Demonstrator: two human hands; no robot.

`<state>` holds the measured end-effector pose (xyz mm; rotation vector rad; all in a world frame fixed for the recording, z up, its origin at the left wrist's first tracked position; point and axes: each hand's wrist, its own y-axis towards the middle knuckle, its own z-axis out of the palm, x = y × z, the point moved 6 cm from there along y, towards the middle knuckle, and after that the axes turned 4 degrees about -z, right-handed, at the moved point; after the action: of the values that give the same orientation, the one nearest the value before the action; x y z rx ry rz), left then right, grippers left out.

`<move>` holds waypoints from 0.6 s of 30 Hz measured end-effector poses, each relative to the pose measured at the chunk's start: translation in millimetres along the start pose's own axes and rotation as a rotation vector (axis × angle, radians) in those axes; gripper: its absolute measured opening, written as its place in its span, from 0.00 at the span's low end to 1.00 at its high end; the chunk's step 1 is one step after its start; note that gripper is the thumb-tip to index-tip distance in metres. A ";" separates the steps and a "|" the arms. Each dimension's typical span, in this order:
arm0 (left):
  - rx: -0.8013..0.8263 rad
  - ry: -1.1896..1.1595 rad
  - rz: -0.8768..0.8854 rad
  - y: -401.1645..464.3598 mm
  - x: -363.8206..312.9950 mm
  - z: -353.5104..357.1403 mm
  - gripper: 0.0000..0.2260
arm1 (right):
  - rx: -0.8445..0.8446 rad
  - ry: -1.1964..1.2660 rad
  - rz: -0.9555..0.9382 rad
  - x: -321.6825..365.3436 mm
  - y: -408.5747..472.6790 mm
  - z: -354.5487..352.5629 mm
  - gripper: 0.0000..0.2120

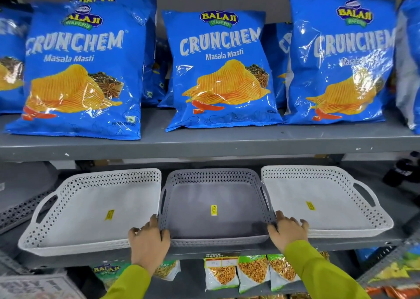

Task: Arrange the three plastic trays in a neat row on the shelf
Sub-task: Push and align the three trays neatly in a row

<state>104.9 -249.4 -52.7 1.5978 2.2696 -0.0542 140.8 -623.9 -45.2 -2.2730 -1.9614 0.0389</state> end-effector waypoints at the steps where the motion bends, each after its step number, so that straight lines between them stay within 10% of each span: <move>1: -0.019 0.009 0.019 3.5 -1.2 1.7 0.16 | -0.008 0.000 0.000 0.9 3.5 -0.1 0.20; 18: 0.115 0.095 -0.014 85.6 -31.5 10.2 0.16 | 0.044 0.065 -0.051 6.6 87.5 -16.2 0.20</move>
<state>195.4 -249.6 -37.3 1.6749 2.3893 -0.1165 229.5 -631.1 -39.3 -2.1680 -1.9655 0.0025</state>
